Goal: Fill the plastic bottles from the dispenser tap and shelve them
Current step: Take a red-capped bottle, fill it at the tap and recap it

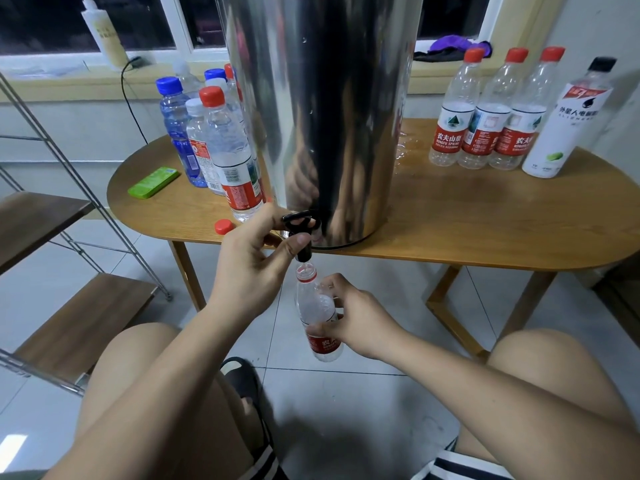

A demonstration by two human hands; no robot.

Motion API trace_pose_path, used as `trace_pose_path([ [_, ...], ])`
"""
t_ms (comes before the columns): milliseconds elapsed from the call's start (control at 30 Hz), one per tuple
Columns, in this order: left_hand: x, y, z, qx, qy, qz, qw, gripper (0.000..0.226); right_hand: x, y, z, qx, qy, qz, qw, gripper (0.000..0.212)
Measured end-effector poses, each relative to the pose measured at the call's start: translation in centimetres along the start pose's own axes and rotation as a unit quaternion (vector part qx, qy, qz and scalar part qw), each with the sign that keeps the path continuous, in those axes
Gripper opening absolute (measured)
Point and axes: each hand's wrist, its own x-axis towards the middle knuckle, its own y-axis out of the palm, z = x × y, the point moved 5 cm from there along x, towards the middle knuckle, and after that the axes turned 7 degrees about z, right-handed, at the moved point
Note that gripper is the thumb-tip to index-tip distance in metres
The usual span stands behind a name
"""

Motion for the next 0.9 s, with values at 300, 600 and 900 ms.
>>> trace_pose_path([
  [300, -0.04, 0.04, 0.14, -0.011, -0.004, -0.002, 1.000, 0.014, 0.19, 0.08, -0.34, -0.005, 0.003, -0.001, 1.000, 0.066],
  [600, -0.06, 0.03, 0.05, 0.002, -0.007, -0.002, 1.000, 0.014, 0.42, 0.31, -0.23, -0.018, 0.004, 0.001, 1.000, 0.068],
  [900, -0.13, 0.00, 0.25, -0.003, -0.009, -0.001, 1.000, 0.014, 0.70, 0.80, 0.07, -0.015, 0.000, 0.012, 1.000, 0.070],
])
